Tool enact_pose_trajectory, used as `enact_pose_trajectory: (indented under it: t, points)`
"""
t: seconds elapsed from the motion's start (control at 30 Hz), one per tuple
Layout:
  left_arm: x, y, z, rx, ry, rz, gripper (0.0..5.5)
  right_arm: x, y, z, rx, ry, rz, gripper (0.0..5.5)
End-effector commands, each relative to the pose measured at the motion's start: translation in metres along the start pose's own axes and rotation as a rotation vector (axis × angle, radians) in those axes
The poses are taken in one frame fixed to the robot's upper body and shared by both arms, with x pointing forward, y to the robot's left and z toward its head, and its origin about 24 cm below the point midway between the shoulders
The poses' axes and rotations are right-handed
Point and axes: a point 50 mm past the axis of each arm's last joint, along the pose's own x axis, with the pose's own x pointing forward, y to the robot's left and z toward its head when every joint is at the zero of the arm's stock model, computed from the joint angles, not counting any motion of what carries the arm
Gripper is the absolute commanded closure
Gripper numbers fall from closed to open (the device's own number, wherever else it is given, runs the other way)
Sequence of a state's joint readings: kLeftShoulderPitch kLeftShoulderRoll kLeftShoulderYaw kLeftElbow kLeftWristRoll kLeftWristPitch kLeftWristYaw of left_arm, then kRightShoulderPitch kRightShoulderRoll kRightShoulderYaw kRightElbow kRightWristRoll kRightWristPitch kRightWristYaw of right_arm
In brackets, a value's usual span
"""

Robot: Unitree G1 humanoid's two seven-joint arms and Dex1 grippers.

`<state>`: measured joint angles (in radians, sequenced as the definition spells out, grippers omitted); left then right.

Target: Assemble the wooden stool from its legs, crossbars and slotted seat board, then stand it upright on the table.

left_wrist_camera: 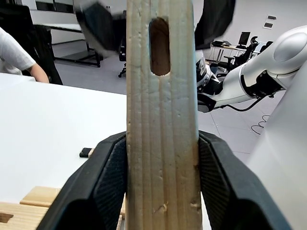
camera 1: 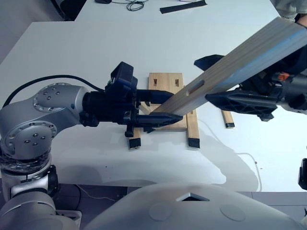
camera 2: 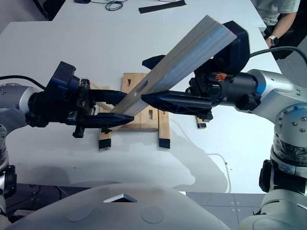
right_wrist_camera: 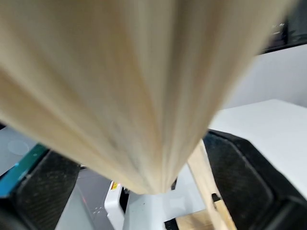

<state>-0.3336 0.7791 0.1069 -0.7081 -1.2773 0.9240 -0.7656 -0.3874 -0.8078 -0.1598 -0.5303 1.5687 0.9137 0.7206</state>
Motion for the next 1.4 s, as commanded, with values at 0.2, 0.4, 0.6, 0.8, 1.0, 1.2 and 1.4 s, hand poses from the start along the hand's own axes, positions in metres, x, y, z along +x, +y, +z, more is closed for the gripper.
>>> enact_pose_trajectory:
  t: [0.2, 0.4, 0.6, 0.8, 1.0, 1.2, 1.4]
  points:
    - [0.0, 0.002, -0.002, 0.017, 0.033, 0.017, 3.46, 0.004, 0.002, -0.003, -0.017, 0.068, 0.025, 1.36]
    - [-0.002, 0.002, -0.006, 0.017, 0.05, 0.026, 3.46, 0.005, 0.0, -0.003, -0.029, 0.077, 0.019, 2.2]
    - [-0.004, 0.004, -0.008, 0.019, 0.064, 0.037, 3.46, 0.004, -0.001, -0.002, -0.038, 0.09, 0.012, 3.11]
    - [-0.005, 0.004, -0.009, 0.021, 0.073, 0.038, 3.46, 0.003, -0.001, -0.004, -0.046, 0.112, 0.005, 3.43]
    - [-0.008, 0.006, -0.007, 0.023, 0.082, 0.037, 3.46, 0.001, -0.002, -0.011, -0.063, 0.169, -0.023, 3.43]
    - [-0.008, 0.009, -0.005, 0.024, 0.081, 0.049, 3.46, 0.0, -0.001, -0.019, -0.091, 0.207, -0.033, 3.46]
    - [-0.013, 0.006, -0.013, 0.005, 0.127, 0.029, 2.41, 0.0, 0.001, -0.015, -0.112, 0.18, -0.035, 3.46]
